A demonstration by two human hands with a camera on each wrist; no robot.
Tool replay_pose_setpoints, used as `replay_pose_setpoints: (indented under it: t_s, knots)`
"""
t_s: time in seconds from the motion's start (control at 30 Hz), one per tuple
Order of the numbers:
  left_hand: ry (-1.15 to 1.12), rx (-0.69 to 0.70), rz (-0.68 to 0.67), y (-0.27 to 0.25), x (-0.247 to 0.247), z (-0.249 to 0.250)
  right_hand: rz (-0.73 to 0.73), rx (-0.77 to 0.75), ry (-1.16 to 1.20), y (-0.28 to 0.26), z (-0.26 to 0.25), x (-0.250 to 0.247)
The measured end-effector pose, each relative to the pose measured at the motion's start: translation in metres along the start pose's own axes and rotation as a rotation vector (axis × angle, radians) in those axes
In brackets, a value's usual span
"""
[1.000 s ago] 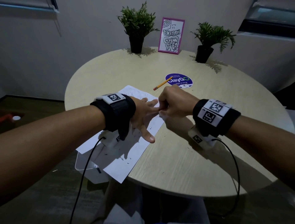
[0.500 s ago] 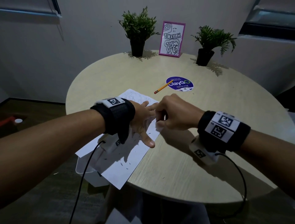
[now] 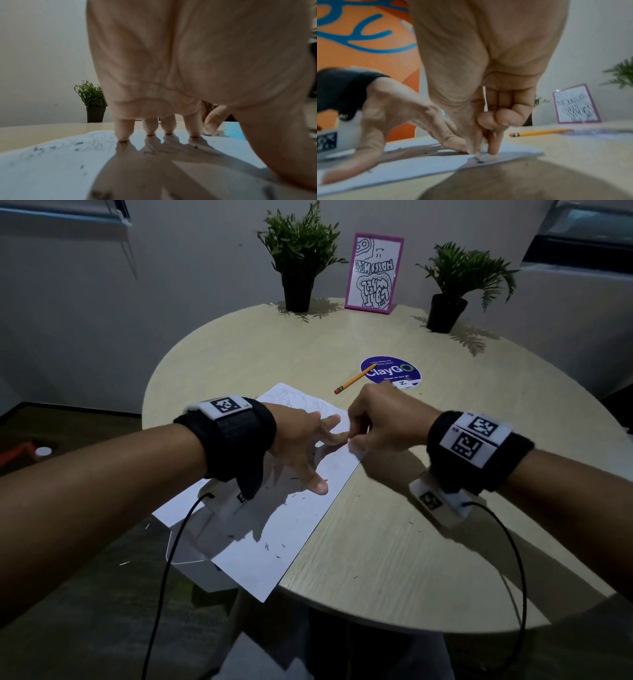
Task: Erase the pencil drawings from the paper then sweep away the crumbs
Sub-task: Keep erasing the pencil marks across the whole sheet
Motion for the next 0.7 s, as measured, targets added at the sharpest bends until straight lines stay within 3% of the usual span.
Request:
replay_pose_setpoints:
  t_s: [0.13,0.27,0.47,0.6,0.7]
  knots:
    - [-0.069,-0.058,-0.019,-0.004,0.001,-0.003,0.013,-0.066,-0.113,-0.006,-0.027,0.007]
    - [-0.131,-0.027,-0.011,-0.004,-0.002,-0.001,-0.066,-0.193,0.024,-0.02,-0.06,0.02]
    - [-0.03,-0.013,-0.025,0.001,0.001,-0.004,0.019,-0.013,-0.126,0.004,-0.012,0.003]
    - [-0.099,-0.064,0.001,-0.002,-0.002,-0.003,-0.086,-0.125,-0.057,-0.011,-0.055,0.02]
    - [-0.109,-0.056,0.016,0.0,-0.001,-0.007,-0.081,-0.147,0.009,-0.01,-0.047,0.018]
Point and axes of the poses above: each hand's wrist, its own y-axis towards the middle knuckle, its own x-axis out of the palm, z = x × y, the point moved 8 cm from there along y, towards the middle knuckle
